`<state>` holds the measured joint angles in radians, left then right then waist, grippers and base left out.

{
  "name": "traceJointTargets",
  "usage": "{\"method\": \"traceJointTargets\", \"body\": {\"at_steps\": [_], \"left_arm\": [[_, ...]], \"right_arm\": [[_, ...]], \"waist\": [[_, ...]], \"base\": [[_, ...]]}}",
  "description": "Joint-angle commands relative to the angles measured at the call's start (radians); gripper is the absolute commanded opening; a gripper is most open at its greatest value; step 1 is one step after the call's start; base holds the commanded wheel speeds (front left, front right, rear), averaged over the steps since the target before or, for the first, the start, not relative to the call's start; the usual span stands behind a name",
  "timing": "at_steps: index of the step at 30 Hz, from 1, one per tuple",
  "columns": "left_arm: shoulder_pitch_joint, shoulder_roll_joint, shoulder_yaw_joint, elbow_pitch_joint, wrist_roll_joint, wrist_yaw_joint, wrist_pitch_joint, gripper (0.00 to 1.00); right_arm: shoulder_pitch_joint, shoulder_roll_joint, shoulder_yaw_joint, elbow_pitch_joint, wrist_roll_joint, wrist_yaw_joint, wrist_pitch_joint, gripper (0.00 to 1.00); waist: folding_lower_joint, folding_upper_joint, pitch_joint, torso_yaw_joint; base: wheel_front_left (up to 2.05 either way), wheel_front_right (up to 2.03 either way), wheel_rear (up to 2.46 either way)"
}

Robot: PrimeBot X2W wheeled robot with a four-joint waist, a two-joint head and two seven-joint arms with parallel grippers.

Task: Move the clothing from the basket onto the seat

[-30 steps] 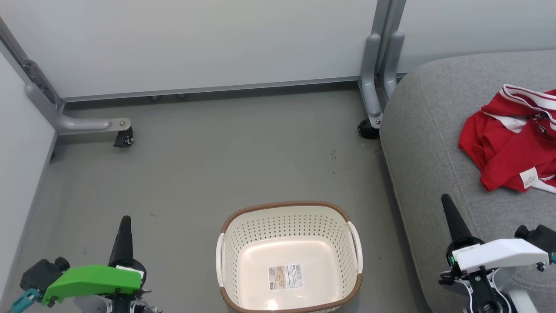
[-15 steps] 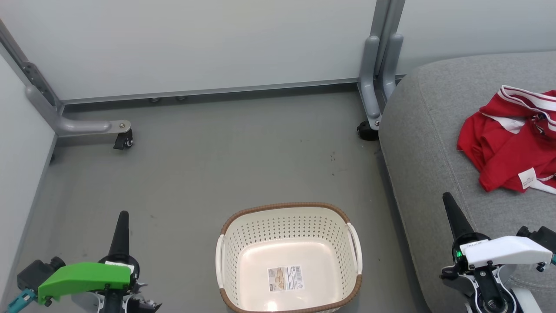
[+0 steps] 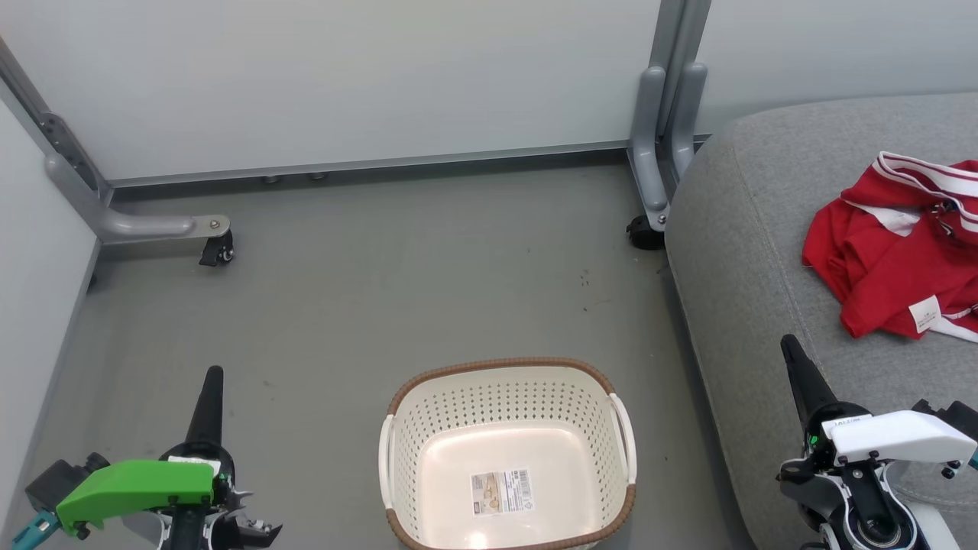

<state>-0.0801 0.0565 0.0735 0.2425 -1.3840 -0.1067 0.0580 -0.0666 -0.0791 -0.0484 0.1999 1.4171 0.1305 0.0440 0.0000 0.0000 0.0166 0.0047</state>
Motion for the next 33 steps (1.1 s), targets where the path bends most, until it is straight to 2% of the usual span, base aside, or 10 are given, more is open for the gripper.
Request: {"method": "traceJointTargets", "body": {"at_steps": [1,33], "left_arm": [[-0.022,0.003,0.009,-0.002,-0.025,-0.008,0.005,0.0],[-0.033,-0.007,0.044,0.003,-0.23,-0.027,0.061,0.0]], "right_arm": [[-0.018,-0.005,-0.004,0.001,0.024,0.0,0.005,0.0],[-0.043,0.001,-0.03,0.045,0.227,0.0,0.042,0.0]], "waist": [[0.0,0.0,-0.001,0.0],[0.0,0.0,-0.013,-0.005]], "base": [[0.0,0.0,0.0],[0.0,0.0,0.0]]}}
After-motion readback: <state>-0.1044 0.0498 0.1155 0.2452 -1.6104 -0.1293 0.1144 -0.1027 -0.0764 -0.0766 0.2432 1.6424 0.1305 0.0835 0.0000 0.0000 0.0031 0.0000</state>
